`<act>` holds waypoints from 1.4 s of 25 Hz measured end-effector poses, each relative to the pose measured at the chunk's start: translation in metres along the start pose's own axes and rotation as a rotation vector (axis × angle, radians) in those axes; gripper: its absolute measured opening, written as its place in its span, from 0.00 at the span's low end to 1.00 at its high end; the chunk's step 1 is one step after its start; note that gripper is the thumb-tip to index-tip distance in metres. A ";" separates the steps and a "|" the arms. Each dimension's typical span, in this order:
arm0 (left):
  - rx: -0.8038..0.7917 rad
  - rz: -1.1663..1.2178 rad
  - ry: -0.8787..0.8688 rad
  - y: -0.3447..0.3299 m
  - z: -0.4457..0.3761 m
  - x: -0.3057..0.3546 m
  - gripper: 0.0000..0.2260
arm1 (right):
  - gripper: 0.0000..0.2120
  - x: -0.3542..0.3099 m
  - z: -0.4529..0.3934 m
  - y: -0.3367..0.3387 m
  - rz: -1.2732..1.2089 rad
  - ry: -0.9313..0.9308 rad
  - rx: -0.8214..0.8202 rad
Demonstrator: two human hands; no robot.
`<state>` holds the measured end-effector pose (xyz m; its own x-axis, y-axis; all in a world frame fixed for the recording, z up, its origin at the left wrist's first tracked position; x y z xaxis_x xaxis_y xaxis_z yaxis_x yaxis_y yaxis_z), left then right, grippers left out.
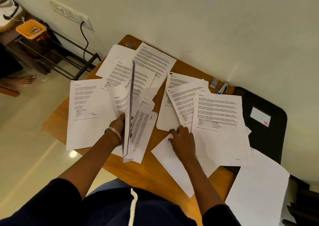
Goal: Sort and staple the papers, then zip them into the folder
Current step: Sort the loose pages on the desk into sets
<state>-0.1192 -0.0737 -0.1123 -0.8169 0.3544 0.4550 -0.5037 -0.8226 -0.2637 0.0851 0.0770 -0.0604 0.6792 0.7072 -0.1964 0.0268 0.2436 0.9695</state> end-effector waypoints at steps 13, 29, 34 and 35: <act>-0.025 -0.017 0.061 0.000 -0.012 -0.022 0.18 | 0.17 -0.010 0.019 -0.012 0.216 -0.095 -0.118; -0.048 -0.091 -0.003 -0.006 -0.032 -0.042 0.25 | 0.35 0.102 0.053 0.067 -1.194 -0.543 0.340; -0.087 -0.085 0.007 -0.029 -0.032 -0.044 0.28 | 0.15 0.154 0.080 0.067 -1.684 -0.842 0.397; -0.076 -0.089 0.000 -0.030 -0.031 -0.043 0.28 | 0.13 0.161 0.085 0.069 -1.697 -0.862 0.405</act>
<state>-0.0777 -0.0503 -0.1498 -0.7683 0.4244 0.4792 -0.5938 -0.7520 -0.2861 0.2588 0.1512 -0.0127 -0.1131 -0.5544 -0.8245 0.9921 -0.0180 -0.1240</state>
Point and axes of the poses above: each hand's wrist, its own z-axis away from the middle knuckle, its own y-axis out of the back of the hand, x = y × z, the point moved 7 cm from there along -z, towards the middle knuckle, and after that the axes turned 7 degrees about -x, right-handed, at the moved point
